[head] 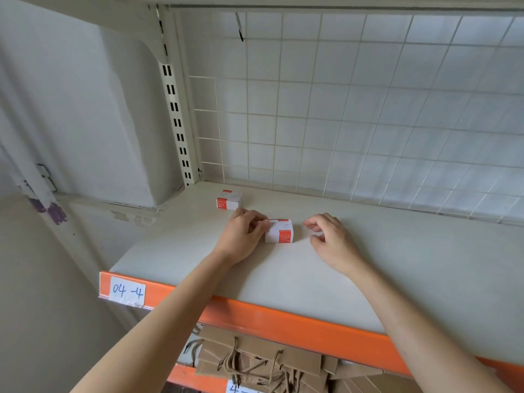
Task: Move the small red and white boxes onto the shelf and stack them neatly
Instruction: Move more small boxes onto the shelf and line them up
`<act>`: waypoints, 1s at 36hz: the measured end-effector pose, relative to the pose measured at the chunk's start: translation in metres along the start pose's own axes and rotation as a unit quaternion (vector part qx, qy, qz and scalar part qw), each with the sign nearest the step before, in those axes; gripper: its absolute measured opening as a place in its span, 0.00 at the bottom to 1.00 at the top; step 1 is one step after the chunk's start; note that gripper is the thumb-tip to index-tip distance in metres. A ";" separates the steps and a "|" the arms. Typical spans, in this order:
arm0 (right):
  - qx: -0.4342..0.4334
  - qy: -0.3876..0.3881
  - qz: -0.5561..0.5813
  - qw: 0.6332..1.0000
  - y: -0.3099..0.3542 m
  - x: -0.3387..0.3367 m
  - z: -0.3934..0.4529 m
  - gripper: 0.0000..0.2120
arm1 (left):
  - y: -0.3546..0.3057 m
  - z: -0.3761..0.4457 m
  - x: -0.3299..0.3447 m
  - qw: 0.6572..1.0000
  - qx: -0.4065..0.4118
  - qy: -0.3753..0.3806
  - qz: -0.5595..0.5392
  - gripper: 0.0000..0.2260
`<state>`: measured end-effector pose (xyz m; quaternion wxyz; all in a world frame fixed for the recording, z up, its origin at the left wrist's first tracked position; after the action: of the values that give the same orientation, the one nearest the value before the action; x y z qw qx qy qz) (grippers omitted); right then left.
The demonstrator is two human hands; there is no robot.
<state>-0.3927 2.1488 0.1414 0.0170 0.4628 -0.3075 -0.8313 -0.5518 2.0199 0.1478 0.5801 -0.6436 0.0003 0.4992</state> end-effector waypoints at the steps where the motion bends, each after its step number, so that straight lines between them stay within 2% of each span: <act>1: 0.000 0.001 0.000 1.000 0.000 0.000 0.000 0.14 | 0.000 0.000 0.000 1.000 0.001 -0.002 0.004 0.09; 7: -0.010 -0.001 0.045 0.999 0.007 -0.006 -0.002 0.05 | -0.001 -0.002 -0.002 1.000 0.000 -0.002 0.009 0.08; 11: -0.012 0.044 0.096 0.994 0.016 -0.004 -0.006 0.11 | 0.000 -0.003 -0.001 1.000 -0.008 0.002 0.010 0.06; 14: -0.018 0.056 0.099 0.993 0.021 -0.001 -0.006 0.04 | -0.002 -0.006 -0.002 1.000 0.007 0.015 0.005 0.07; 18: -0.004 0.052 0.096 0.994 0.019 0.000 -0.004 0.13 | -0.008 -0.012 -0.003 0.996 0.059 0.065 0.017 0.06; 21: 0.004 0.049 0.081 0.996 0.019 0.002 -0.004 0.18 | -0.008 -0.013 -0.002 0.995 0.064 0.074 0.026 0.06; 26: 0.008 0.047 0.056 0.997 0.020 0.003 -0.005 0.19 | -0.007 -0.013 -0.007 0.991 0.087 0.068 0.068 0.09; 31: 0.034 0.107 0.021 0.993 0.026 0.004 0.009 0.22 | 0.005 -0.010 -0.030 0.975 0.149 0.108 0.129 0.11; 36: 0.039 0.112 -0.019 0.993 0.036 0.017 0.034 0.18 | 0.017 -0.011 -0.057 0.952 0.199 0.112 0.202 0.10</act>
<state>-0.4384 2.1315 0.1602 0.0174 0.5587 -0.3270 -0.7620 -0.5832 1.9735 0.1700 0.5802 -0.5533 0.2948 0.5199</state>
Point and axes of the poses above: each hand's wrist, its own z-axis towards the middle knuckle, its own x-axis out of the palm, y = z × x, the point moved 1 cm from there along z, towards the middle knuckle, and after that the axes turned 7 degrees about -x, right-handed, at the moved point
